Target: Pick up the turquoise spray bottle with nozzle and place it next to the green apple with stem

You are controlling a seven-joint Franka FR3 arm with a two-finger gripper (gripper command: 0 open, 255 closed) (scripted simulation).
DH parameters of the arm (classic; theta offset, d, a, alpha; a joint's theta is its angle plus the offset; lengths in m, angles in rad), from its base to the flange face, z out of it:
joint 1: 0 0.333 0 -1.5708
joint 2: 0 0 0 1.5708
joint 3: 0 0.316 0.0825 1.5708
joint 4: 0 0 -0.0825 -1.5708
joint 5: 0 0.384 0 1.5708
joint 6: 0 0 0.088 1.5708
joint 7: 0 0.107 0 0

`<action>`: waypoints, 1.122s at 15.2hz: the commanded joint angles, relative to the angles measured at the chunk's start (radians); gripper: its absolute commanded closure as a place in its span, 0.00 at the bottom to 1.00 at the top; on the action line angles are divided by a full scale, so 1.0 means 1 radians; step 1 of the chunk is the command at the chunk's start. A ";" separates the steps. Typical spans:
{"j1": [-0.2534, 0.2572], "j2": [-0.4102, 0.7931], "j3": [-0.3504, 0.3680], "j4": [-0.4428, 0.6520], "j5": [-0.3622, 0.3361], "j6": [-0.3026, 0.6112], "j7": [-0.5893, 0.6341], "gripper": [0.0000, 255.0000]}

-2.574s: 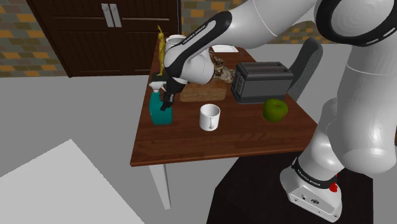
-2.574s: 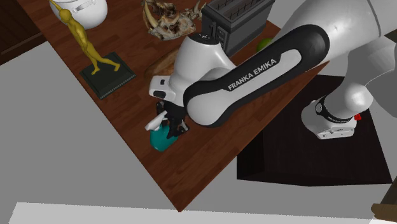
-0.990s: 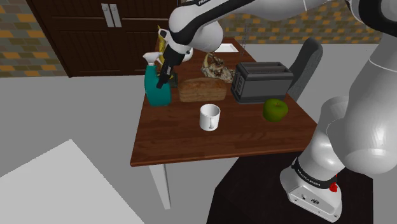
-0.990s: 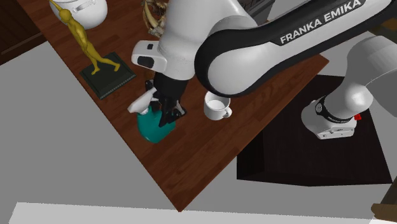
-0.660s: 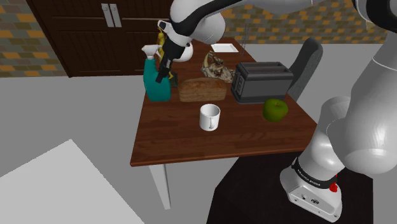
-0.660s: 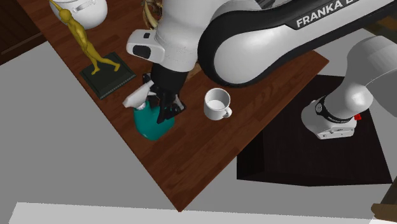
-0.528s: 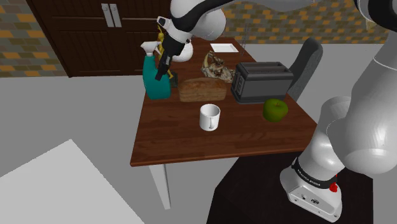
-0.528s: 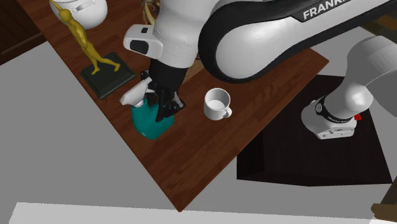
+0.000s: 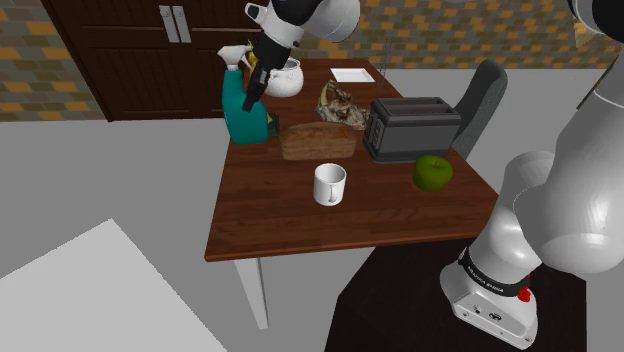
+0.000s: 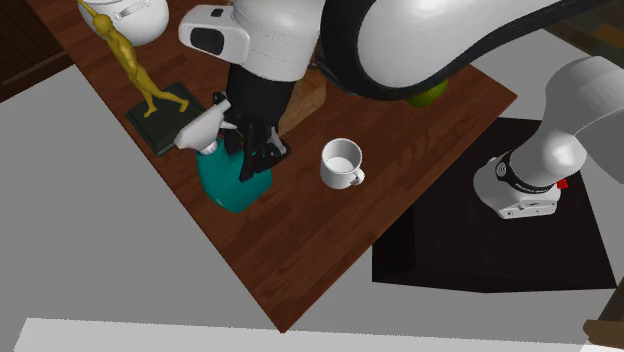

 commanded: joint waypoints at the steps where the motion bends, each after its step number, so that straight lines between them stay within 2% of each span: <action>1: 0.000 -0.004 -0.001 0.023 -0.011 -0.025 0.015 1.00; 17: -0.007 -0.018 -0.007 0.215 -0.068 -0.218 0.101 1.00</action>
